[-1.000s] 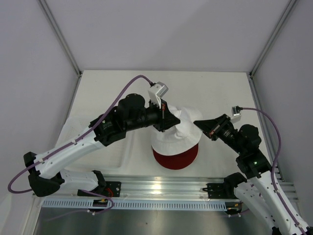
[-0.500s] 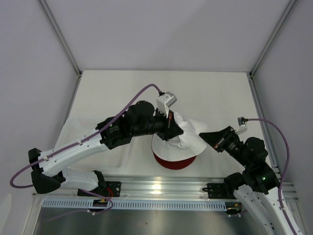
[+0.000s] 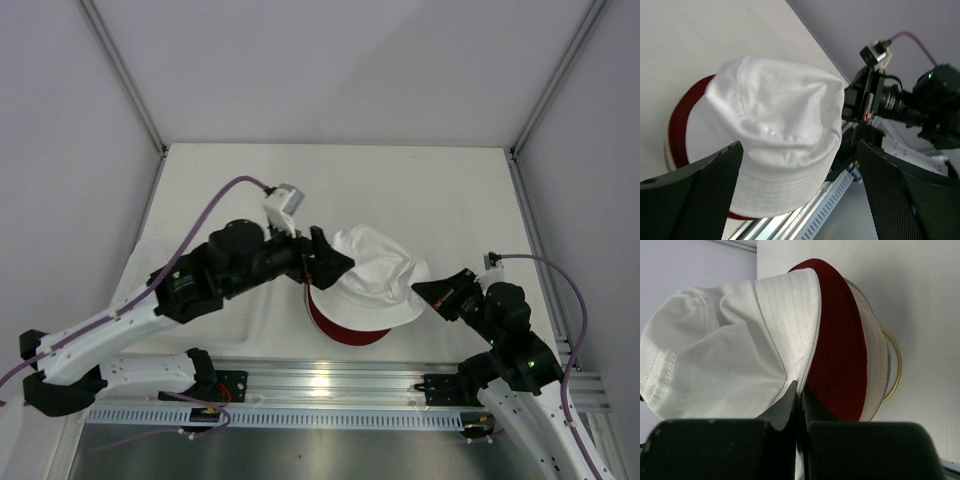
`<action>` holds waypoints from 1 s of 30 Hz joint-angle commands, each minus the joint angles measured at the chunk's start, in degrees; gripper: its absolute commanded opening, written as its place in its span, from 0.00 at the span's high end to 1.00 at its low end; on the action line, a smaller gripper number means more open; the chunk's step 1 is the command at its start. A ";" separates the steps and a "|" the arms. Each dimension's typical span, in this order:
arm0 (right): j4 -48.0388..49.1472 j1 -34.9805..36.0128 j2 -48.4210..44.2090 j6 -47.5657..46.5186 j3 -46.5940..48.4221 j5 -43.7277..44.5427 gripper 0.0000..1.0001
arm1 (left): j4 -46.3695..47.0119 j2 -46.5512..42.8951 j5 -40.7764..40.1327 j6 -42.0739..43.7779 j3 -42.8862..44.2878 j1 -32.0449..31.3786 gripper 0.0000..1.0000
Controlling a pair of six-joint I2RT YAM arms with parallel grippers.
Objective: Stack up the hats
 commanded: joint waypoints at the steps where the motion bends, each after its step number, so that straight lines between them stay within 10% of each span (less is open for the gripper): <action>1: -0.01 -0.20 -0.34 -0.60 -0.18 2.69 1.00 | 1.64 -8.86 -13.98 -8.69 -5.72 0.34 0.02; 12: 2.80 -0.11 -0.78 1.07 -0.09 2.86 0.97 | 16.54 -22.35 -20.07 -38.41 -34.46 0.34 0.16; 24: 2.72 -0.19 -0.34 1.16 -0.27 3.13 0.96 | 27.92 -19.97 -19.27 -47.99 -41.33 0.34 0.30; 30: 3.24 -0.19 0.53 0.99 -0.09 3.13 0.96 | 19.06 -17.34 -19.36 -48.43 -36.86 0.34 0.29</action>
